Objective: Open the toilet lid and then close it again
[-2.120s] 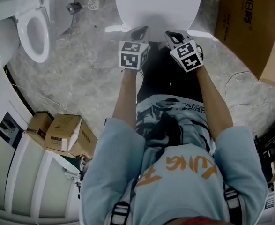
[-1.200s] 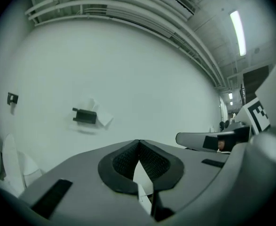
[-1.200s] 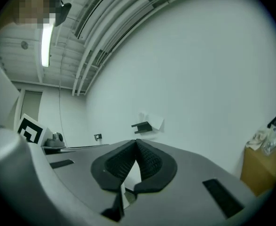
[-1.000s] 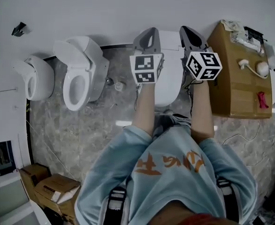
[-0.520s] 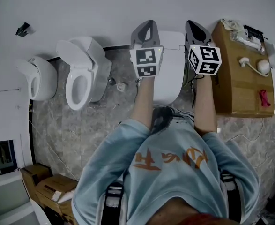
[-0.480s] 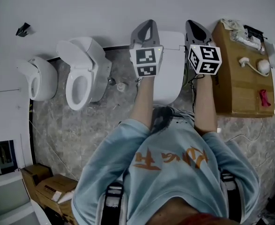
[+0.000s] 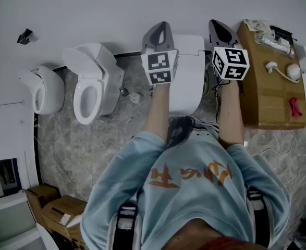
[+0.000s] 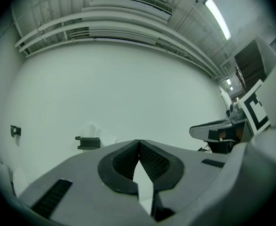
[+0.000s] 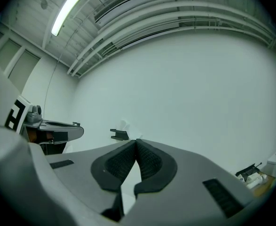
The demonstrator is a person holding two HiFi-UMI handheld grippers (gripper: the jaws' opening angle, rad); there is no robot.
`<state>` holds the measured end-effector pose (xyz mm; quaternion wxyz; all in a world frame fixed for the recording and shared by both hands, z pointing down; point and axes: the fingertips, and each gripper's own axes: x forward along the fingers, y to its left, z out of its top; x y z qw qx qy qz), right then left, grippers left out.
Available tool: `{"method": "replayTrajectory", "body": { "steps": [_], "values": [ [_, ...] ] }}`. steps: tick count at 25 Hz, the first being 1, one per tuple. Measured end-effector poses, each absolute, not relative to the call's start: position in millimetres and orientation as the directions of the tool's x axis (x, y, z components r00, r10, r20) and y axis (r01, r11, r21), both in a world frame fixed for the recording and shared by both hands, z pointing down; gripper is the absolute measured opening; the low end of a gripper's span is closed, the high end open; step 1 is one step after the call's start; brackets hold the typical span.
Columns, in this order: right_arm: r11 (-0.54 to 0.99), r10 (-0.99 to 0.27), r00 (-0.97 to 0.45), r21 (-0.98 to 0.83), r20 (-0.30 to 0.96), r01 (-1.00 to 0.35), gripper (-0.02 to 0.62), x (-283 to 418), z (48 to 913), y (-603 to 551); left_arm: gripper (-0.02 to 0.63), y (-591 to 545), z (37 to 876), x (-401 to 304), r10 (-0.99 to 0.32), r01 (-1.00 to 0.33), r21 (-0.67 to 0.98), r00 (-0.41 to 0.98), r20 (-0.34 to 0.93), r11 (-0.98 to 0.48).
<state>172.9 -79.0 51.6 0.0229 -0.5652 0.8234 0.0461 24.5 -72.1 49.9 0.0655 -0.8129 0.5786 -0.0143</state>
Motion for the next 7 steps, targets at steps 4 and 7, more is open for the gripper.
{"method": "replayTrajectory", "body": {
  "steps": [4, 7],
  "values": [
    [0.363, -0.926, -0.366, 0.052, -0.091, -0.930, 0.012, 174.1, 51.6, -82.4, 0.026, -75.1, 51.8, 25.0, -0.944, -0.940, -0.119, 0.327, -0.039, -0.320],
    [0.366, -0.925, -0.370, 0.052, -0.091, -0.929, 0.012, 176.0, 50.7, -85.3, 0.026, -77.6, 47.9, 25.7, -0.944, -0.941, -0.118, 0.326, -0.053, -0.318]
  ]
}}
